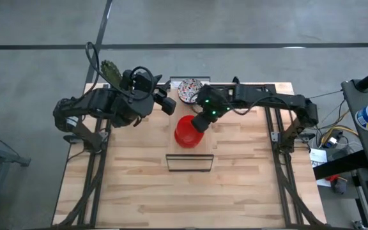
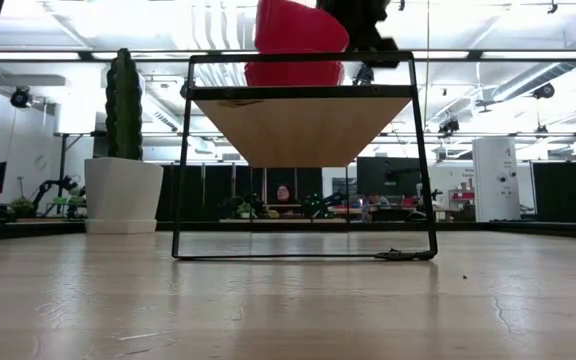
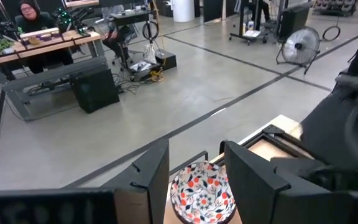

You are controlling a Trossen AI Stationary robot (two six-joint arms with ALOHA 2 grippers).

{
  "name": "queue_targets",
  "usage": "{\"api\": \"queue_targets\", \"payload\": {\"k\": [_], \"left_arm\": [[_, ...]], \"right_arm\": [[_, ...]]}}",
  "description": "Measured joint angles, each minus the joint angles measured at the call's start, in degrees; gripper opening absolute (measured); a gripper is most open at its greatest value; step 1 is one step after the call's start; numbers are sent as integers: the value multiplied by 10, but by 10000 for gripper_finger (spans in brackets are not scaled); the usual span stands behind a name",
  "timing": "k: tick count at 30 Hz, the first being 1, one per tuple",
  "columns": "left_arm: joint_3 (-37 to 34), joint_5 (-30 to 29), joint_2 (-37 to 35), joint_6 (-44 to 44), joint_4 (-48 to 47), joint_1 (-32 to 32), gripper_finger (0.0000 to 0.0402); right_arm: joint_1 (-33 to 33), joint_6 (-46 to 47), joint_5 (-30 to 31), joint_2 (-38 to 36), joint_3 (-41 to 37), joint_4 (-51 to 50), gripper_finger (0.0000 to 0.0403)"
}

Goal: Pick & Place Mini bowls
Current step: Stack the red bowl on top of the other red bowls on the shelf

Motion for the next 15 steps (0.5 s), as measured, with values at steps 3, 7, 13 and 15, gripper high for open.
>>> {"api": "queue_targets", "payload": {"k": [3, 7, 13, 15], "left_arm": [[0, 0, 0, 0, -9, 0, 149], [0, 0, 0, -1, -25, 0, 149], [0, 0, 0, -1, -37, -2, 149], [0, 0, 0, -1, -43, -2, 149]], "right_arm": [[3, -2, -4, 25, 6, -5, 11], [5, -8, -3, 42, 22, -20, 11], [3, -17, 1, 64, 52, -75, 11], [4, -18, 1, 70, 60, -90, 11]]}}
